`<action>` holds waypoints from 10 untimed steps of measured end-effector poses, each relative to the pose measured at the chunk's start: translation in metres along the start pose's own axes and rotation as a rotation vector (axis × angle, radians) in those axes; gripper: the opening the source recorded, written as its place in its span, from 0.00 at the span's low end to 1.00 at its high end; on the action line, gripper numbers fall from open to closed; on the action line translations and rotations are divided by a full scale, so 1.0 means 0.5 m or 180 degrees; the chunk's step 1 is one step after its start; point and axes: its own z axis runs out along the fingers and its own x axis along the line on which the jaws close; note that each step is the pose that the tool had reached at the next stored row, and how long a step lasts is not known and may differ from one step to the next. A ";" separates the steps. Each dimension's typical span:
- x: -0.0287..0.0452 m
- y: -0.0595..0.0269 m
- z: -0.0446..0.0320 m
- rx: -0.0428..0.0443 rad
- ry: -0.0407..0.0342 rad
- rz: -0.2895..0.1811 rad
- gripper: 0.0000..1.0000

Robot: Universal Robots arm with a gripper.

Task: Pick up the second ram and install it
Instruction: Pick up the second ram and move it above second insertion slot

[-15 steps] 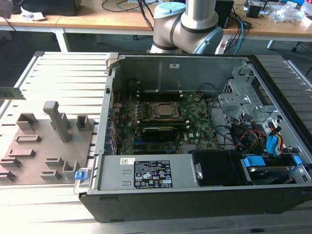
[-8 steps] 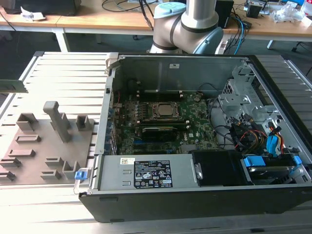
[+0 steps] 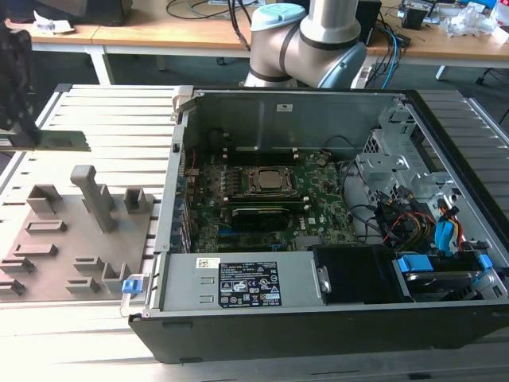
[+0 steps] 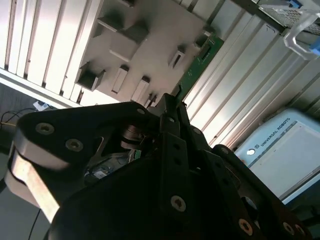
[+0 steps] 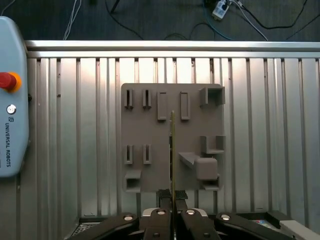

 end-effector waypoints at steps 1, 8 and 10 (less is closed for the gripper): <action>0.000 -0.011 0.000 0.0000 0.0000 0.0000 0.14; -0.001 -0.077 -0.004 -0.0003 0.0000 -0.0001 0.14; -0.002 -0.094 -0.005 -0.0004 0.0000 0.0000 0.14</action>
